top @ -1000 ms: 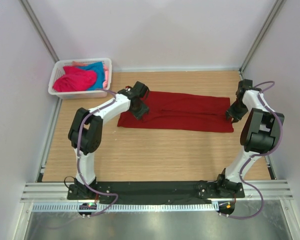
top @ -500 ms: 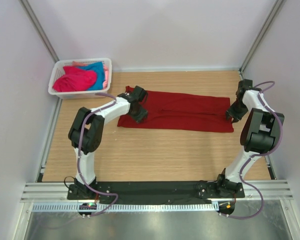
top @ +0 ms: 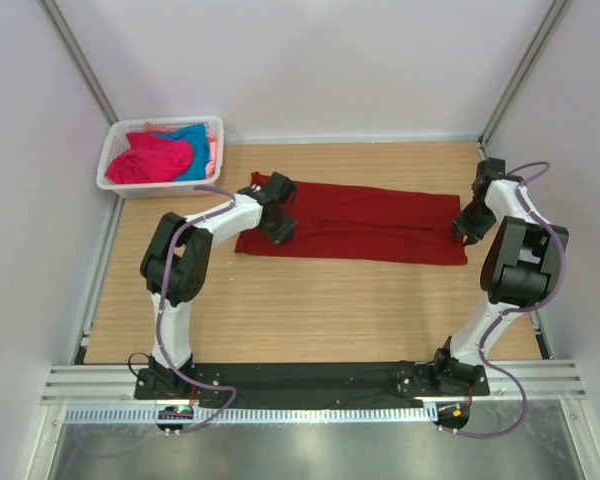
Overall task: Fold and stack the t-shirts
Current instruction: Fold the tshirt
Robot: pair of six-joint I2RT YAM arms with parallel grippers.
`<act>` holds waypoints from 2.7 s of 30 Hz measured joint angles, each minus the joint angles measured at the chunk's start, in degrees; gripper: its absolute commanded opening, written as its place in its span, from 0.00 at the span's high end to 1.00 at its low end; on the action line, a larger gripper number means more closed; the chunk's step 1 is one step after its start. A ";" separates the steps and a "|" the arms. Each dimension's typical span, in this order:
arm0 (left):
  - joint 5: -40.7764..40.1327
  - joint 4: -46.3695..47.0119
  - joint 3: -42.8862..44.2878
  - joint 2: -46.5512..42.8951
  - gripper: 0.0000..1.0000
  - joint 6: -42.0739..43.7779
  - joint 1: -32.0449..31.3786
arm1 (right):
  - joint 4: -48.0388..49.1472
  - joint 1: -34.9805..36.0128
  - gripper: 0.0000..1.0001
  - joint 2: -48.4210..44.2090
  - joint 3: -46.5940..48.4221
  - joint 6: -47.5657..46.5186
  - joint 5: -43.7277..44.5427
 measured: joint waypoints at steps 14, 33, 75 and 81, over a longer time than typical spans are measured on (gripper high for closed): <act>-1.73 -1.81 14.95 4.61 1.00 10.56 0.00 | 0.00 0.00 0.63 0.00 0.00 -0.02 0.33; -0.74 -3.61 30.45 14.47 0.95 25.44 0.00 | -0.02 0.00 0.63 0.00 0.02 -0.02 0.42; -11.89 -14.43 15.45 8.33 0.52 36.04 10.45 | -3.54 3.78 0.62 5.05 -2.58 2.95 3.69; -14.56 -16.35 21.86 12.74 0.50 37.68 11.78 | -2.54 4.24 0.62 -3.54 -13.18 8.20 5.35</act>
